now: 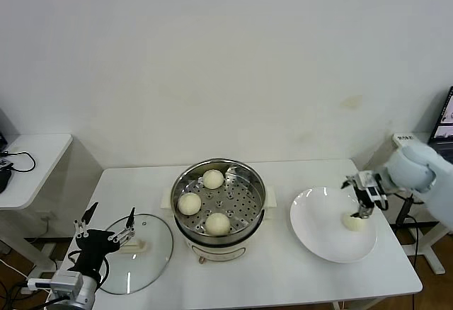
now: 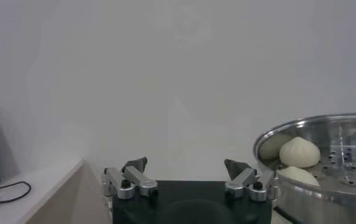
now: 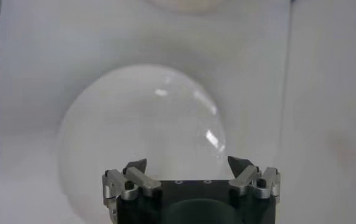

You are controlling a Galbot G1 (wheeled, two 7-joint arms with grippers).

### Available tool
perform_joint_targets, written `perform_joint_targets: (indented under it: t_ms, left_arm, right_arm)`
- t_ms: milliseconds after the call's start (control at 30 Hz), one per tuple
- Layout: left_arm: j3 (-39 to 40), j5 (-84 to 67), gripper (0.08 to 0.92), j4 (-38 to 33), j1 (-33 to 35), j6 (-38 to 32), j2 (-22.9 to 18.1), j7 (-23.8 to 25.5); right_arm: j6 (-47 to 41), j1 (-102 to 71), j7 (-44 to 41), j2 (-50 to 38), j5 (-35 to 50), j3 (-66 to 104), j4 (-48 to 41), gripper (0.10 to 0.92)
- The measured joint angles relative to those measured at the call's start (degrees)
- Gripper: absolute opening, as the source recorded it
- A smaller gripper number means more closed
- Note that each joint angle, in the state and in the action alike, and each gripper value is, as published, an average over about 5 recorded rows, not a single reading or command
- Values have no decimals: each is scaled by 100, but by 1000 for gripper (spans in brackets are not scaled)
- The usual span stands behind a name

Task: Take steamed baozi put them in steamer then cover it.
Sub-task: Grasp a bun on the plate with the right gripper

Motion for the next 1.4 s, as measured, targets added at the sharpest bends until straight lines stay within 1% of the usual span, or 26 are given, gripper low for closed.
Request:
perform_joint_targets:
  t_ms: [333, 700, 867, 1067, 1400]
  left_arm:
    - [1, 15, 823, -1, 17, 16, -26, -1]
    - [-18, -17, 823, 61, -14, 33, -15, 3]
    - [-13, -30, 823, 91, -30, 40, -31, 4]
    - [-24, -33, 823, 102, -19, 40, -40, 6]
    - [-47, -41, 823, 101, -1, 32, -55, 6]
  right_arm:
    - [10, -736, 67, 270, -448, 510, -731, 823]
    - [1, -985, 174, 775, -777, 701, -1445, 823]
    - [-4, -1008, 224, 994, -881, 763, -1708, 810]
    - [-32, -1057, 237, 1190, -1002, 800, -1926, 764]
    - [-54, -1052, 209, 1282, -1098, 839, -2073, 655]
